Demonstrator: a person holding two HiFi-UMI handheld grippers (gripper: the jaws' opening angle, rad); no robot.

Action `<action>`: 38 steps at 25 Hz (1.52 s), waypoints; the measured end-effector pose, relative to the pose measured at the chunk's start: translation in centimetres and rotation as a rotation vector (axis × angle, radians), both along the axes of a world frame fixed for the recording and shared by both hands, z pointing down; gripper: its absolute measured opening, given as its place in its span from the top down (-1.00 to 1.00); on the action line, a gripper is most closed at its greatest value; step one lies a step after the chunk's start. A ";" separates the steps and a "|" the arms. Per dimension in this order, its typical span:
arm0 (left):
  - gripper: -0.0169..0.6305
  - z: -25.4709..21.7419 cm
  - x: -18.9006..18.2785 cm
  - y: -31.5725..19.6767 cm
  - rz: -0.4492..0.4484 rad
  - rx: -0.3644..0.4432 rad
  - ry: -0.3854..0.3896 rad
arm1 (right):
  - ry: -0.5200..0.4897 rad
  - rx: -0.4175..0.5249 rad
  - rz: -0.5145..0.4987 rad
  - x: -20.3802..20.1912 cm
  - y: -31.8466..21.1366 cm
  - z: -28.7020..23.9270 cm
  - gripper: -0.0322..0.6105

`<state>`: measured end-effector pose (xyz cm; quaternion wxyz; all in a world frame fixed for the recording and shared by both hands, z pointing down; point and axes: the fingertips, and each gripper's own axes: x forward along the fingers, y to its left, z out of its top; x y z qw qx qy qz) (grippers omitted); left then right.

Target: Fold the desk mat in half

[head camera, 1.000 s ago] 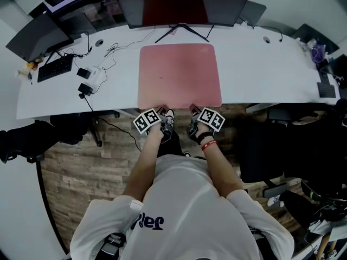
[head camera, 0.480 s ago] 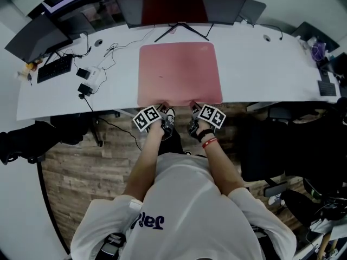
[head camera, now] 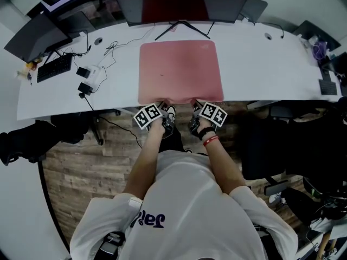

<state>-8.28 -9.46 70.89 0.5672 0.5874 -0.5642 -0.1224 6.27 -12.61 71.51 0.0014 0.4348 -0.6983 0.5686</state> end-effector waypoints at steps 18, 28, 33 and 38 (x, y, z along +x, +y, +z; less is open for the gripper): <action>0.85 -0.5 -0.8 -3.1 -0.013 -0.002 0.019 | -0.012 0.003 0.014 -1.3 -3.0 -0.7 0.80; 0.85 -0.7 -1.0 -4.8 -0.011 -0.004 0.021 | -0.024 0.012 0.029 -1.6 -4.6 -1.0 0.80; 0.85 -0.8 -1.3 -5.6 -0.009 -0.005 0.026 | -0.028 0.011 0.039 -1.9 -5.5 -1.2 0.80; 0.85 -0.7 -1.5 -6.4 -0.012 -0.006 0.028 | -0.023 0.012 0.035 -2.2 -6.2 -1.0 0.80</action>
